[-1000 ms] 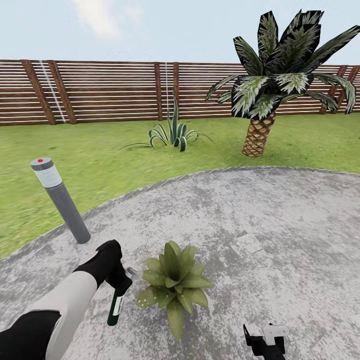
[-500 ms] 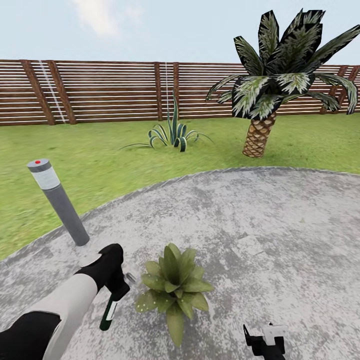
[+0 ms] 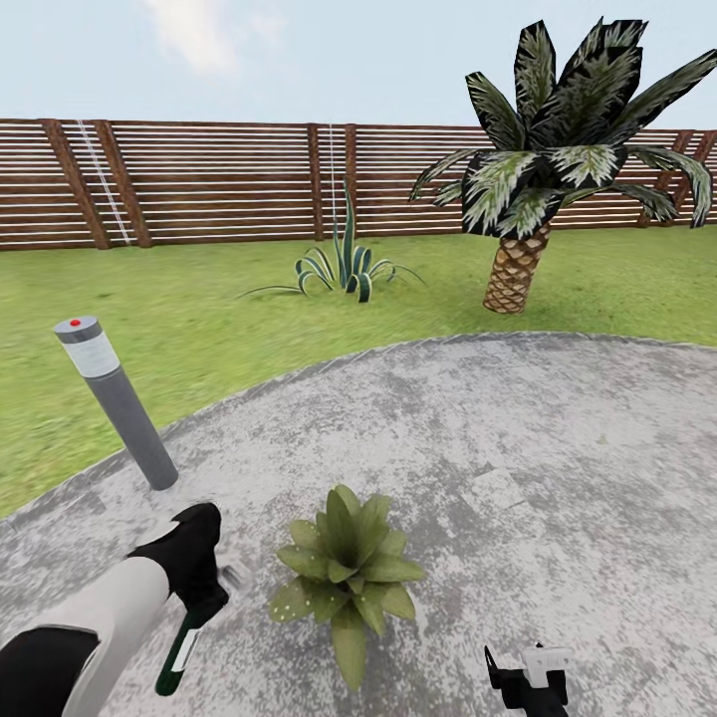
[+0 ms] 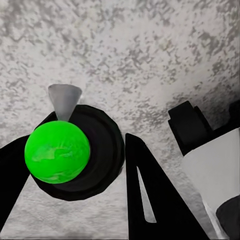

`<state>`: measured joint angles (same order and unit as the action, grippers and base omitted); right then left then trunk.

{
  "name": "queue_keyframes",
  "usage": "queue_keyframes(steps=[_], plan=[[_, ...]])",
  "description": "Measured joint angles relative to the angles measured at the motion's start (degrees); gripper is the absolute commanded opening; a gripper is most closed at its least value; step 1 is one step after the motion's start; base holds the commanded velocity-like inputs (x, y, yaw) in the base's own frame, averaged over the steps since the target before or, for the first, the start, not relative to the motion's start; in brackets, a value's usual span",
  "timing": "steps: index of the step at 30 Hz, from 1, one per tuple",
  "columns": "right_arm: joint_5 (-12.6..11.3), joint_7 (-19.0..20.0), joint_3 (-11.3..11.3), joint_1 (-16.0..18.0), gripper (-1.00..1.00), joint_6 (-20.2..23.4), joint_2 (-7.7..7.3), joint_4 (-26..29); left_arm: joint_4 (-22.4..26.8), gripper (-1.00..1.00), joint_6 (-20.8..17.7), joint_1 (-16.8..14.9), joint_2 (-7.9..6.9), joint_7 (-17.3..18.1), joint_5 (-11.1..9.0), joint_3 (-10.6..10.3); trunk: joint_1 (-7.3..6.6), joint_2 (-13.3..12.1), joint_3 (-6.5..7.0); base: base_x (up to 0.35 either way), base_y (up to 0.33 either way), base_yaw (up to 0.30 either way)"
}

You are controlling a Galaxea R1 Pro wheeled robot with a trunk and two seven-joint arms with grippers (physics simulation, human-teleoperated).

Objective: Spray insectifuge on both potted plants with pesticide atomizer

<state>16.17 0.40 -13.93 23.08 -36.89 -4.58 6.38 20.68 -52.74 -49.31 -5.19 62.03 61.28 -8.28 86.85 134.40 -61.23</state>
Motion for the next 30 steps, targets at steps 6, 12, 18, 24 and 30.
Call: queue_keyframes(steps=[6,12,18,24,30], plan=[[0.0,0.0,0.0,0.0,1.00,0.0,0.00,0.0,0.4,-1.00,-0.1,-0.1,0.51,-0.1,-0.2,0.2,0.00,0.0,0.00,0.000,0.000,0.000],[0.0,0.0,0.0,0.0,1.00,0.0,0.00,0.0,4.0,-1.00,-0.2,-1.2,1.93,0.2,-0.6,0.3,0.00,0.0,0.01,0.000,0.000,0.000],[0.0,0.0,0.0,0.0,1.00,0.0,-0.01,0.0,5.3,-1.00,-0.1,-1.1,3.06,0.4,-0.3,0.3,0.00,0.0,0.00,0.000,0.000,-0.157],[0.0,0.0,0.0,0.0,1.00,0.0,0.00,0.0,4.6,-1.00,0.5,-0.7,1.35,0.6,-0.4,0.3,0.00,0.0,0.00,0.000,0.000,-0.154],[0.0,0.0,0.0,0.0,1.00,0.0,0.00,0.0,5.6,-1.00,-0.2,-1.5,2.61,0.8,-0.4,0.2,0.02,0.0,0.00,-0.183,0.000,-0.004]])
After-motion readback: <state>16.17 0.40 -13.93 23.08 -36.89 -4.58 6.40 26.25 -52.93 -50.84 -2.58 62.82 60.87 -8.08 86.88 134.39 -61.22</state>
